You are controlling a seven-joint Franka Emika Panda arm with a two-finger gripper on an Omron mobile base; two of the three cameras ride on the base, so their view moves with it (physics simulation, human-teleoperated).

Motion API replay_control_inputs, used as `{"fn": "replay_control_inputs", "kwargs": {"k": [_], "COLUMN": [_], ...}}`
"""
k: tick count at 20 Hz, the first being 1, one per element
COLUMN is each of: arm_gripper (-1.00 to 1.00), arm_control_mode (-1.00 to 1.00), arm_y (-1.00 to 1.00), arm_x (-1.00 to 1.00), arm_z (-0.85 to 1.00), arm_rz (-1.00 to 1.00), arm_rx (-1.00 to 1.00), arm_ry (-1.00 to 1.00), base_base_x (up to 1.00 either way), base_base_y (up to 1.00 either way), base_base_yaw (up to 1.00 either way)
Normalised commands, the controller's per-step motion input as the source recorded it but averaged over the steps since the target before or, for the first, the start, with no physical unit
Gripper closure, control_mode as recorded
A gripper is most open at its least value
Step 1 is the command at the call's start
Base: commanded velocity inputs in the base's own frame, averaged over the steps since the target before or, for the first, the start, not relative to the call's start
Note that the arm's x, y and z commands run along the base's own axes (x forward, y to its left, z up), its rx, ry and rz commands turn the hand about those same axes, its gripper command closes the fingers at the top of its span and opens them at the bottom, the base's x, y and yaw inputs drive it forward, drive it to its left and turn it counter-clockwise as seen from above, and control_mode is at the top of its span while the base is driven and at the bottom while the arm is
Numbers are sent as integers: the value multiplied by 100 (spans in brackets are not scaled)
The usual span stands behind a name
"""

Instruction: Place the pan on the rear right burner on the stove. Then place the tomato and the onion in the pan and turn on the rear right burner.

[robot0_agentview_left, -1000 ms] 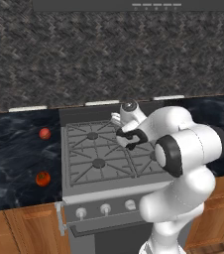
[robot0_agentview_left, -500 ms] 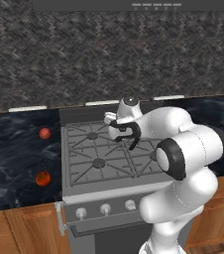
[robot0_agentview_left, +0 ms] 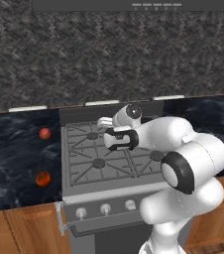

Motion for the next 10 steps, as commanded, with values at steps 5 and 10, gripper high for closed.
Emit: {"fn": "replay_control_inputs", "kwargs": {"k": [5,10], "arm_gripper": [-100,-100], "arm_control_mode": [-100,-100], "arm_y": [47,49], "arm_x": [-1,0], "arm_z": [2,14], "arm_rz": [12,11], "arm_rx": [-3,0], "arm_ry": [-25,-3], "base_base_x": [0,0], "base_base_y": [0,0], "base_base_yaw": [0,0]}}
